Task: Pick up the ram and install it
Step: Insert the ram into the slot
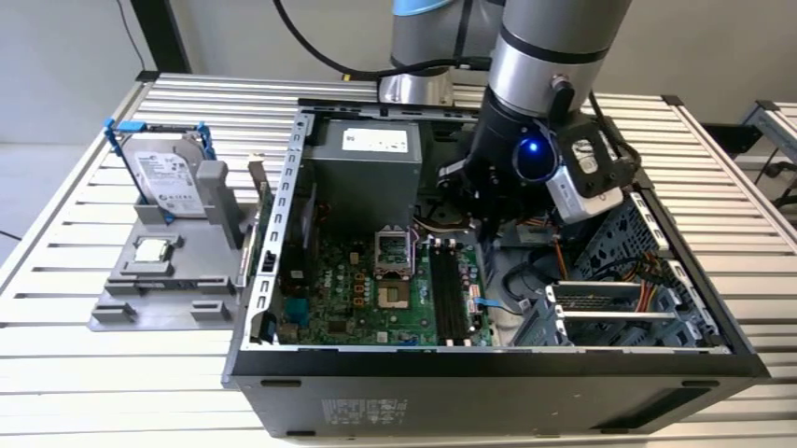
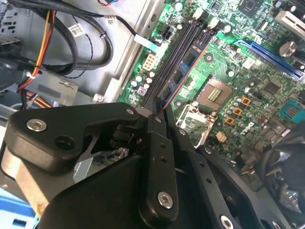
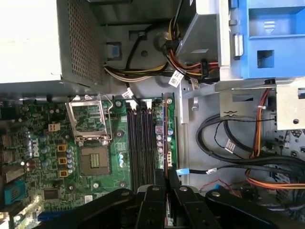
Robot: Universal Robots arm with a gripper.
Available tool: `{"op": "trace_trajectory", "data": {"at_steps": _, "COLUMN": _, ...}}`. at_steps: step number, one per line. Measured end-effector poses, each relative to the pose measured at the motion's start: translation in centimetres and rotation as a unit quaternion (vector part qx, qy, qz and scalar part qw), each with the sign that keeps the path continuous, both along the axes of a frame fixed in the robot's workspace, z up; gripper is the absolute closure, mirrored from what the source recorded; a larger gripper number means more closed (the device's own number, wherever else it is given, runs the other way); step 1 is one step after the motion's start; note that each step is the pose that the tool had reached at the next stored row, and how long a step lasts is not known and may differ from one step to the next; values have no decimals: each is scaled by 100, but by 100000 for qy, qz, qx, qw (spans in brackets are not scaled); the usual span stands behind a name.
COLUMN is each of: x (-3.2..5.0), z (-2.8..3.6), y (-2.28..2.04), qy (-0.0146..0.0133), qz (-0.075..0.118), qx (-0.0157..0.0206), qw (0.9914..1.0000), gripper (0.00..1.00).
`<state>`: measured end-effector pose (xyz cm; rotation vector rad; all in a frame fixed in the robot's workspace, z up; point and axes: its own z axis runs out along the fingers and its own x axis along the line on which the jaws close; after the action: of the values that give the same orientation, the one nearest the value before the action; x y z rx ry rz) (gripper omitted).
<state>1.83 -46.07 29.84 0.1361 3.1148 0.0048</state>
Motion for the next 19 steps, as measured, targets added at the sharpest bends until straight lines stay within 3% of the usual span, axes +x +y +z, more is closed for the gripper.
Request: {"op": "trace_trajectory", "data": {"at_steps": 19, "x": -18, "z": -346, "y": 0, "qy": 0, "qz": -1, "qx": -2, "qw": 100000, "gripper": 100}}
